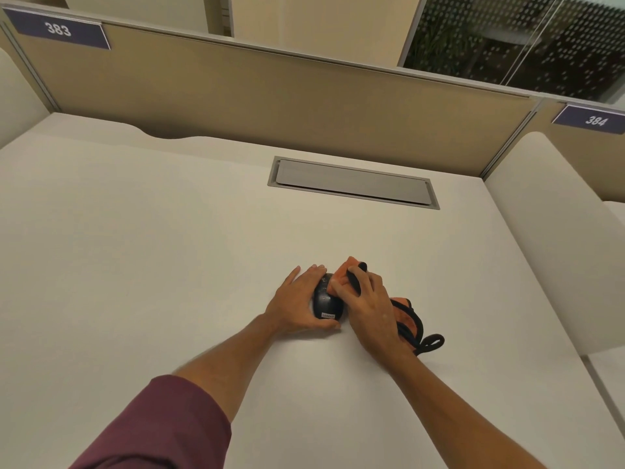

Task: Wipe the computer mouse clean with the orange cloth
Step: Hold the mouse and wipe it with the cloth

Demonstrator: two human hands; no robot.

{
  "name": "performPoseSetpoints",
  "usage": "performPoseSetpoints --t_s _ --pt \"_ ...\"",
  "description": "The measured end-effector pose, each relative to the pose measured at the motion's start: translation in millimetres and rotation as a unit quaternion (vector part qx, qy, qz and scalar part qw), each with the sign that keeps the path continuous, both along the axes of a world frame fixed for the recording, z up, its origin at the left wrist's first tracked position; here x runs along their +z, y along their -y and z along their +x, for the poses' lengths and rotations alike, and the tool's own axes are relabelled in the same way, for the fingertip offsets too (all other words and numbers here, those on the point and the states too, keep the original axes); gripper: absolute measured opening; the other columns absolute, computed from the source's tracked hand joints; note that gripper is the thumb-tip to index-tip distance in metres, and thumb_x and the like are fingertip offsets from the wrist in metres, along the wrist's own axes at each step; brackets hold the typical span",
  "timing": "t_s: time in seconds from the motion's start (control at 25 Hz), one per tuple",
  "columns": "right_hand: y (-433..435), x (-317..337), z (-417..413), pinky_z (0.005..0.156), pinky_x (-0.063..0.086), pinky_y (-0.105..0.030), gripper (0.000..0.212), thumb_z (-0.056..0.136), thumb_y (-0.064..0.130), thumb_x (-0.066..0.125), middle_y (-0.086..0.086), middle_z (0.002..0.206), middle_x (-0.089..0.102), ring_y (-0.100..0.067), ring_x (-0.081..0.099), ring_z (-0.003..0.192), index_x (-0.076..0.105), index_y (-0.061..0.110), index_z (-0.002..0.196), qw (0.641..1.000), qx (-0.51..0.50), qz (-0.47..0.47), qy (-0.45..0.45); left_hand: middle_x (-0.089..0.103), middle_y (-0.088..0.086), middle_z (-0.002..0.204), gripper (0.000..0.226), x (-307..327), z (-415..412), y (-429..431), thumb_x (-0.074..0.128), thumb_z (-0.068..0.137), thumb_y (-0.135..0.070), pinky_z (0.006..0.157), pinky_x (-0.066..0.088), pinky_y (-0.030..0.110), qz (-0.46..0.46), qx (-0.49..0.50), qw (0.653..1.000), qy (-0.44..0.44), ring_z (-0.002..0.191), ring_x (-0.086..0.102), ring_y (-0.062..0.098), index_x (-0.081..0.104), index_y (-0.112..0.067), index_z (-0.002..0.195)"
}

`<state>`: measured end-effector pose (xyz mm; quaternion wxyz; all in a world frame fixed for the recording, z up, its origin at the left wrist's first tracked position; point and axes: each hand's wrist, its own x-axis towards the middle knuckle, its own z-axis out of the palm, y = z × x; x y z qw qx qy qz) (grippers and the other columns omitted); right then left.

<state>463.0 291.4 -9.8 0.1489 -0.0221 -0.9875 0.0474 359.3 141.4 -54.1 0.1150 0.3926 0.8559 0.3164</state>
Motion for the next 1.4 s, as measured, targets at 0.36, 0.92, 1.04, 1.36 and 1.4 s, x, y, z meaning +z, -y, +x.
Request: performPoseSetpoints --t_s 0.36,0.92,1.04,1.36,1.4 --pt "-6 -10 31 0.081 0.055 -0.041 0.055 0.067 0.010 0.083 -0.012 0.130 0.054 -0.032 0.044 0.116 0.063 0.026 0.116 0.995 0.088 0.016 -0.046 0.038 -0.004 0.152 0.103 1 1 0 0.064 0.066 -0.074 0.123 0.008 0.037 0.007 0.002 1.000 -0.010 0.145 0.026 0.011 0.029 -0.021 0.147" --pt "-5 5 -1 0.093 0.042 -0.028 0.030 0.094 0.025 0.051 0.003 0.135 0.045 -0.018 0.042 0.115 0.059 0.042 0.118 0.988 -0.025 -0.153 -0.003 0.032 -0.004 0.157 0.111 3 4 0 0.066 0.064 -0.077 0.123 0.005 0.037 -0.014 0.003 1.000 -0.007 0.148 0.019 0.010 0.024 -0.021 0.150" --pt "-9 6 -13 0.089 0.035 -0.025 0.029 0.095 0.026 0.044 0.004 0.131 0.045 -0.020 0.043 0.110 0.062 0.039 0.114 0.979 -0.085 -0.184 0.029 0.032 -0.004 0.156 0.114 1 2 0 0.065 0.063 -0.079 0.123 0.005 0.037 -0.015 0.001 1.000 -0.010 0.148 0.019 0.010 0.024 -0.019 0.151" --pt "-16 18 -18 0.097 0.032 -0.021 0.035 0.095 0.023 0.053 -0.007 0.136 0.042 -0.023 0.047 0.120 0.056 0.020 0.129 0.936 -0.144 -0.321 -0.007 0.027 -0.005 0.158 0.118 1 4 1 0.063 0.062 -0.082 0.123 0.006 0.037 -0.014 0.006 1.000 -0.009 0.148 0.017 0.010 0.020 -0.021 0.152" --pt "-17 20 -17 0.098 0.032 -0.021 0.036 0.094 0.023 0.053 -0.007 0.136 0.042 -0.022 0.048 0.120 0.055 0.019 0.130 0.935 -0.138 -0.328 -0.010 0.025 -0.005 0.159 0.119 1 4 1 0.062 0.062 -0.083 0.123 0.005 0.037 -0.016 0.003 1.000 -0.011 0.148 0.016 0.010 0.017 -0.021 0.153"
